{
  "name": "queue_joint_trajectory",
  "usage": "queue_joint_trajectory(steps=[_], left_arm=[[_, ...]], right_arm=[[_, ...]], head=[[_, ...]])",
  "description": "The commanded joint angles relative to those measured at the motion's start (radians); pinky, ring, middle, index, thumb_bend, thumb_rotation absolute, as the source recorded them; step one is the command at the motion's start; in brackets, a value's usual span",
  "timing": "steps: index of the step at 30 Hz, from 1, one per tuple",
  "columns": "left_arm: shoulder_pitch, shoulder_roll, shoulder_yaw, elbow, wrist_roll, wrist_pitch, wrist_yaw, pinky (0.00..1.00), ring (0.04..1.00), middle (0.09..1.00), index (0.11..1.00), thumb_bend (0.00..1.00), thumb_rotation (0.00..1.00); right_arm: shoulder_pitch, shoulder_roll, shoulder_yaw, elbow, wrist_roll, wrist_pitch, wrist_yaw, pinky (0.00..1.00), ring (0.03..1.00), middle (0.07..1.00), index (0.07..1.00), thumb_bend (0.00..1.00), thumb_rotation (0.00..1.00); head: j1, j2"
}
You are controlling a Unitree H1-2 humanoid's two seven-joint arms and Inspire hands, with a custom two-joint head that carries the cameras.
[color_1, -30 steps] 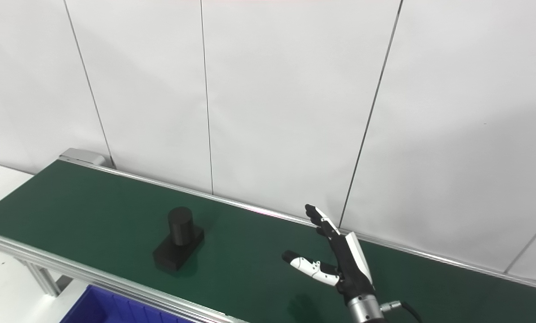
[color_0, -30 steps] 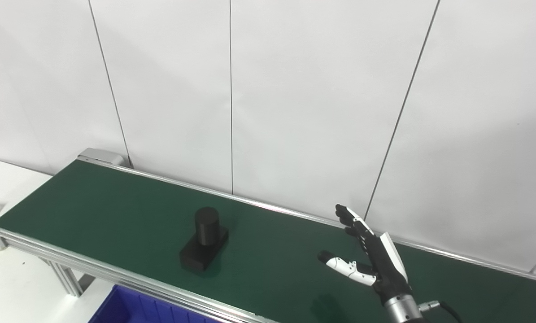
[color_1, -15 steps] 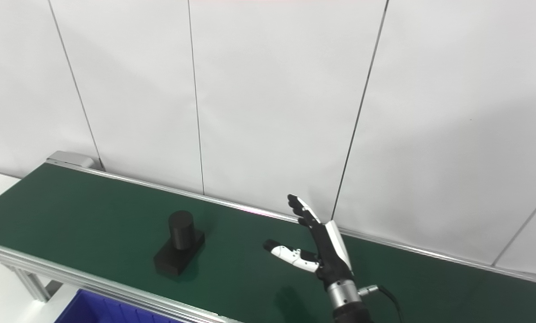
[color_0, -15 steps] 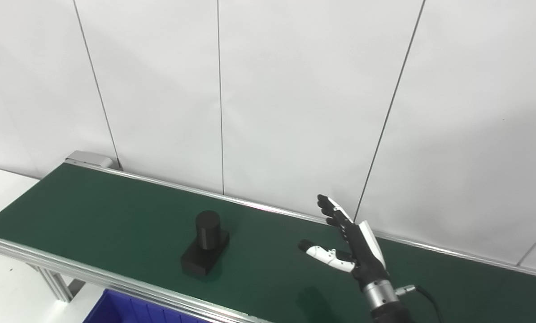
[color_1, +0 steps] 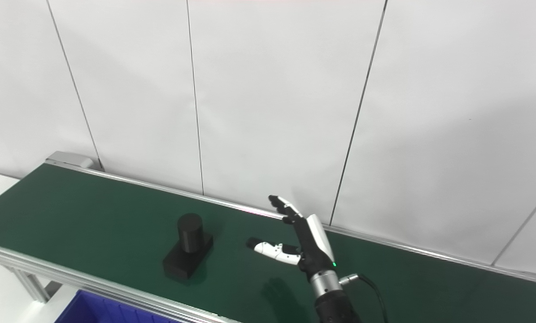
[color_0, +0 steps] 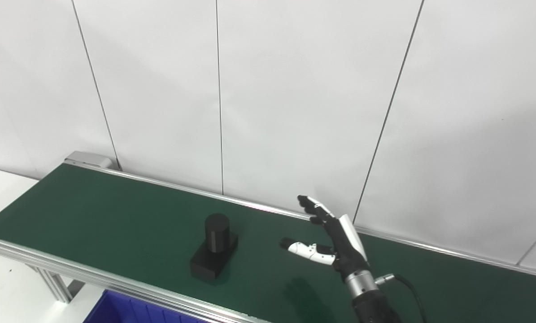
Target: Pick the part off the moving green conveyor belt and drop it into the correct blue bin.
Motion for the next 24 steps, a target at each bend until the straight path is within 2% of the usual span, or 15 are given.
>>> queue_joint_trajectory(steps=[1, 9, 15, 17, 24], left_arm=[[-0.011, -0.012, -0.005, -0.026, 0.016, -0.041, 0.013, 0.54, 0.632, 0.671, 0.657, 0.78, 0.52], [0.001, -0.028, -0.014, -0.042, 0.031, -0.041, 0.034, 0.55, 0.659, 0.674, 0.626, 0.79, 0.54], [0.006, -0.034, -0.019, -0.052, 0.037, -0.041, 0.040, 0.55, 0.676, 0.677, 0.590, 0.81, 0.56], [0.006, -0.035, -0.024, -0.053, 0.037, -0.041, 0.043, 0.57, 0.663, 0.660, 0.530, 0.78, 0.54], [0.018, -0.045, -0.027, -0.061, 0.016, -0.041, 0.033, 0.63, 0.684, 0.657, 0.440, 0.75, 0.50]], right_arm=[[-0.054, 0.017, 0.004, -0.011, 0.005, -0.052, -0.005, 0.83, 0.876, 0.872, 0.863, 0.76, 0.40], [-0.088, 0.021, 0.001, 0.068, 0.024, -0.093, -0.011, 0.83, 0.860, 0.857, 0.844, 0.83, 0.33], [-0.124, 0.031, -0.003, 0.146, 0.029, -0.112, -0.020, 0.83, 0.857, 0.853, 0.841, 0.86, 0.33], [-0.135, 0.035, -0.005, 0.175, 0.033, -0.121, -0.019, 0.83, 0.855, 0.851, 0.836, 0.87, 0.32], [-0.172, 0.050, -0.008, 0.275, 0.038, -0.174, -0.041, 0.82, 0.837, 0.835, 0.828, 0.90, 0.28]], head=[[0.006, 0.000], [0.024, 0.007], [0.034, 0.012], [0.037, 0.013], [0.045, 0.018]])
